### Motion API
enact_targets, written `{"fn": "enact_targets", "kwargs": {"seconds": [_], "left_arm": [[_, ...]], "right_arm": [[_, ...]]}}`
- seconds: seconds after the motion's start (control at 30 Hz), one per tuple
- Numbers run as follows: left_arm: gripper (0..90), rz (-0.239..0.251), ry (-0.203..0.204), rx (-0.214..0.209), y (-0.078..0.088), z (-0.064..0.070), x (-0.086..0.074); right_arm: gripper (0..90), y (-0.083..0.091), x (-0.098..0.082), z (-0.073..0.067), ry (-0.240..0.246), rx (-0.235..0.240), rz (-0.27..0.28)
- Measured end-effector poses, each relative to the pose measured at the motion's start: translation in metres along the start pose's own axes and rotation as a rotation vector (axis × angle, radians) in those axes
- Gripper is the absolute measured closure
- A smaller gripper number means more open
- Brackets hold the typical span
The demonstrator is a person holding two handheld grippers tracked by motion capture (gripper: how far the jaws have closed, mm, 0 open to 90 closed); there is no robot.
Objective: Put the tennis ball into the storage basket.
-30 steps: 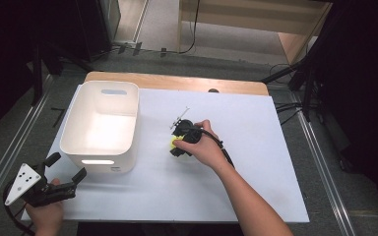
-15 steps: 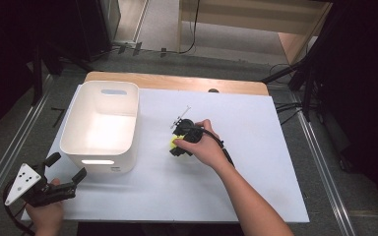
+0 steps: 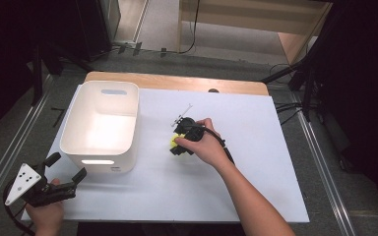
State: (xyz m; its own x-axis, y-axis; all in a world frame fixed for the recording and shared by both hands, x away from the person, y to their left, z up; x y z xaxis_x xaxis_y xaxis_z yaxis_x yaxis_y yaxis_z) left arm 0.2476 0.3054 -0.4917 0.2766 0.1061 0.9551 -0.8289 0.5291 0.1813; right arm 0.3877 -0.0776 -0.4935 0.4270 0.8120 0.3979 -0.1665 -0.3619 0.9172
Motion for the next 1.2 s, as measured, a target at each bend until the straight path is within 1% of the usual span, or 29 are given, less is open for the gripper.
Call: {"fn": "enact_targets", "kwargs": {"seconds": [0.47,0.53,0.67,0.73,0.97,1.2], "left_arm": [[0.0,0.001,0.001,0.001,0.000,0.000,0.000],[0.0,-0.001,-0.002,0.001,0.000,0.000,0.000],[0.0,0.000,-0.001,0.001,0.000,0.000,0.000],[0.0,0.000,0.001,0.001,0.000,0.000,0.000],[0.0,0.001,0.000,0.000,0.000,0.000,0.000],[0.0,0.004,0.003,0.001,0.000,0.000,0.000]], "right_arm": [[23.3,0.013,0.005,-0.001,-0.005,-0.007,0.013],[23.3,0.016,0.006,-0.001,0.001,-0.003,0.010],[23.3,0.020,0.009,-0.001,-0.002,-0.004,0.014],[23.4,0.024,0.011,-0.001,0.008,-0.004,0.015],[23.4,0.031,0.017,-0.001,0.009,0.000,0.027],[23.4,0.034,0.019,0.000,0.011,-0.002,0.032]]}}
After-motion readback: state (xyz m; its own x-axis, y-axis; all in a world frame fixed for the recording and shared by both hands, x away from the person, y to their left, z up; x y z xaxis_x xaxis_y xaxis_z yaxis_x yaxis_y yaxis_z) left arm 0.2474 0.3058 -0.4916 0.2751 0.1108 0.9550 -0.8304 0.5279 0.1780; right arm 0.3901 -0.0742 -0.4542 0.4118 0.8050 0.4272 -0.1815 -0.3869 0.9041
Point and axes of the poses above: each handheld gripper's, and its own axes: y roughly backward along the jaws, x roughly out of its top, z roughly to its right, the point moved 3 cm from there along -y, roughly forward along the jaws, and after that the axes turned 11 degrees about y, right-handed, at the moved point
